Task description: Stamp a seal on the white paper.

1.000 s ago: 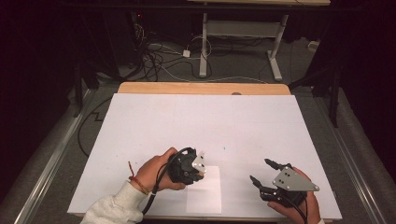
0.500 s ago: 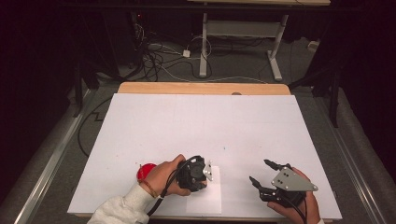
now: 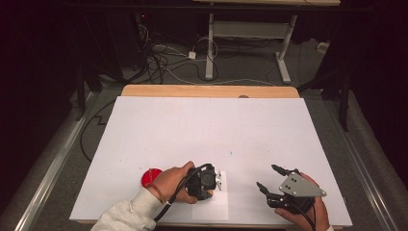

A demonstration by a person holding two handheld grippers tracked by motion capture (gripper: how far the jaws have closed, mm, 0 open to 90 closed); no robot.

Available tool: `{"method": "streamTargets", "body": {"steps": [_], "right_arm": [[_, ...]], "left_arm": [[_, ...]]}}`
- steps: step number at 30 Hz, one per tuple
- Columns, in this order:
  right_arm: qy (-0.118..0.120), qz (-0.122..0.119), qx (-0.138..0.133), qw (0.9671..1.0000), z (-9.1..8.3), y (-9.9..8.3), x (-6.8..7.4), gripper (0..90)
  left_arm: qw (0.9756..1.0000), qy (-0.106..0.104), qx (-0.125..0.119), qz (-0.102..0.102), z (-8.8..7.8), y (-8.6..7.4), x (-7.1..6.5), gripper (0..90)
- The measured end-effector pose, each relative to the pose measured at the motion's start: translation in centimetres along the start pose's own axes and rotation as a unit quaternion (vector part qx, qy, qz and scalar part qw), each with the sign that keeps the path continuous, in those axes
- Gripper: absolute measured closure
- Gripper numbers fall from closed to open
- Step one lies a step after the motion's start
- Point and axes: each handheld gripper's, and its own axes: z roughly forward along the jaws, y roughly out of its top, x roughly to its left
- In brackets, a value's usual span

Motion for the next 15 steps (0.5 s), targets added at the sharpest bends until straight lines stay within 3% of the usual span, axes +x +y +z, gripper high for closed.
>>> {"method": "streamTargets", "body": {"steps": [8, 15], "right_arm": [[-0.003, -0.001, -0.001, 1.0000, -0.13, -0.03, -0.06, 31.0], [-0.003, -0.002, 0.000, 1.0000, -0.11, 0.00, 0.00, 31.2]], "left_arm": [[0.9994, -0.007, -0.029, -0.016, 0.23, -0.89, 0.03, 73.9], [0.9997, -0.005, -0.020, -0.009, 0.18, -0.68, 0.09, 73.9]]}}
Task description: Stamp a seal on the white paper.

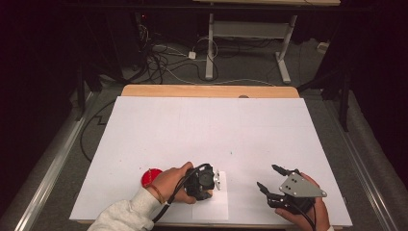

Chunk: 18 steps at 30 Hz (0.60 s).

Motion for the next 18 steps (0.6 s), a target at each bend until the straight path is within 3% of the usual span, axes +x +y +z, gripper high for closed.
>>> {"method": "streamTargets", "body": {"steps": [18], "right_arm": [[-0.001, -0.002, 0.003, 1.0000, 0.09, -0.04, 0.06, 31.2]], "left_arm": [[0.9999, 0.004, 0.010, 0.005, 0.03, 0.26, -0.17, 73.9]]}}
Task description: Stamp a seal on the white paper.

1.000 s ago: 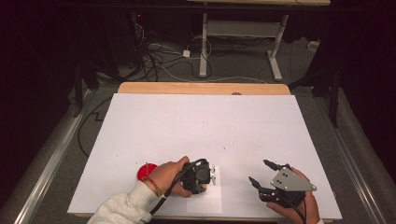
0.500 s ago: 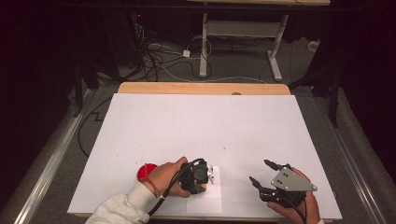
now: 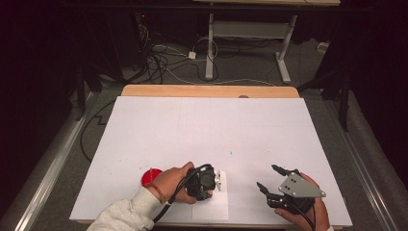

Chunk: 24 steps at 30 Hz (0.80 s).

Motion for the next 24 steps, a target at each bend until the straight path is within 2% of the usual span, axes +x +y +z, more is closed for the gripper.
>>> {"method": "streamTargets", "body": {"steps": [11, 18, 24], "right_arm": [[-0.001, 0.000, 0.000, 1.0000, 0.00, 0.00, 0.02, 31.3], [0.000, 0.001, 0.000, 1.0000, 0.01, -0.03, 0.00, 31.2], [-0.001, 0.000, 0.001, 1.0000, 0.03, -0.01, 0.05, 31.2]], "left_arm": [[1.0000, 0.001, 0.001, 0.000, 0.01, 0.01, 0.01, 73.9], [0.9999, -0.002, -0.010, -0.007, 0.04, -0.30, 0.04, 73.9], [1.0000, 0.003, -0.003, -0.003, 0.02, -0.09, -0.04, 73.9]]}}
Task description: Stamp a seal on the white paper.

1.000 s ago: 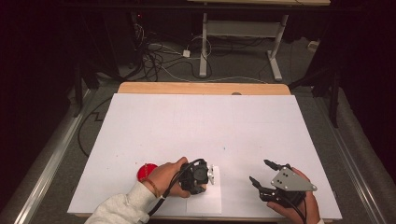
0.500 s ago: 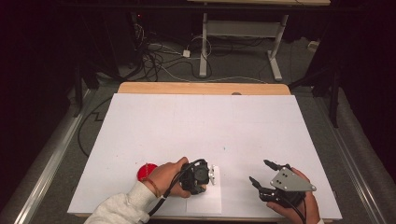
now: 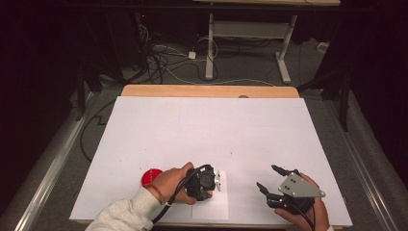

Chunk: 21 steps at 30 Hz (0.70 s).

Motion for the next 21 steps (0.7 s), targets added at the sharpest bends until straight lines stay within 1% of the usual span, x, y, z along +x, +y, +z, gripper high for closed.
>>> {"method": "streamTargets", "body": {"steps": [4, 5, 6, 7, 9, 11, 13, 15, 16, 17, 19, 20, 21], "right_arm": [[0.002, 0.000, -0.001, 1.0000, 0.0, 0.0, 0.0, 31.0], [0.005, 0.001, -0.002, 1.0000, 0.0, 0.0, 0.0, 30.9], [0.007, 0.000, -0.002, 1.0000, 0.0, 0.0, 0.0, 31.1], [0.007, 0.002, -0.002, 1.0000, 0.0, -0.1, -0.1, 31.0], [0.006, 0.004, -0.004, 1.0000, 0.0, -0.1, -0.1, 30.8], [0.005, 0.004, -0.004, 1.0000, -0.1, -0.1, -0.2, 30.8], [0.003, 0.004, -0.004, 1.0000, -0.1, -0.1, -0.2, 30.8], [0.002, 0.004, -0.004, 1.0000, -0.1, -0.1, -0.2, 30.8], [0.001, 0.004, -0.004, 1.0000, -0.1, 0.0, -0.1, 30.8], [0.000, 0.002, -0.005, 1.0000, -0.1, 0.0, -0.1, 30.8], [0.001, 0.002, -0.005, 1.0000, -0.1, 0.0, -0.1, 30.8], [0.001, 0.002, -0.005, 1.0000, -0.1, 0.0, -0.1, 30.8], [0.001, 0.002, -0.004, 1.0000, -0.1, 0.0, -0.1, 30.8]], "left_arm": [[1.0000, -0.003, -0.006, -0.004, 0.0, -0.1, 0.1, 73.8], [0.9999, -0.011, -0.005, -0.007, -0.1, -0.3, 0.1, 73.8], [1.0000, -0.005, -0.001, -0.004, -0.2, -0.3, 0.2, 73.8], [0.9999, -0.001, -0.009, -0.011, -0.5, -0.5, 0.4, 73.8], [0.9991, -0.007, -0.036, -0.022, -1.2, -0.9, 0.6, 73.8], [0.9985, 0.008, -0.047, -0.027, -1.9, -1.2, 0.6, 73.8], [0.9971, 0.011, -0.067, -0.033, -2.4, -1.6, 0.5, 73.8], [0.9956, 0.022, -0.082, -0.040, -2.6, -2.0, 0.5, 73.8], [0.9945, 0.025, -0.092, -0.042, -2.8, -2.2, 0.4, 73.8], [0.9929, 0.030, -0.106, -0.046, -3.0, -2.4, 0.3, 73.7], [0.9915, 0.037, -0.116, -0.046, -3.4, -2.7, 0.2, 73.8], [0.9896, 0.044, -0.129, -0.047, -3.8, -2.8, 0.1, 73.7], [0.9888, 0.042, -0.134, -0.049, -4.0, -2.9, 0.1, 73.7]]}}
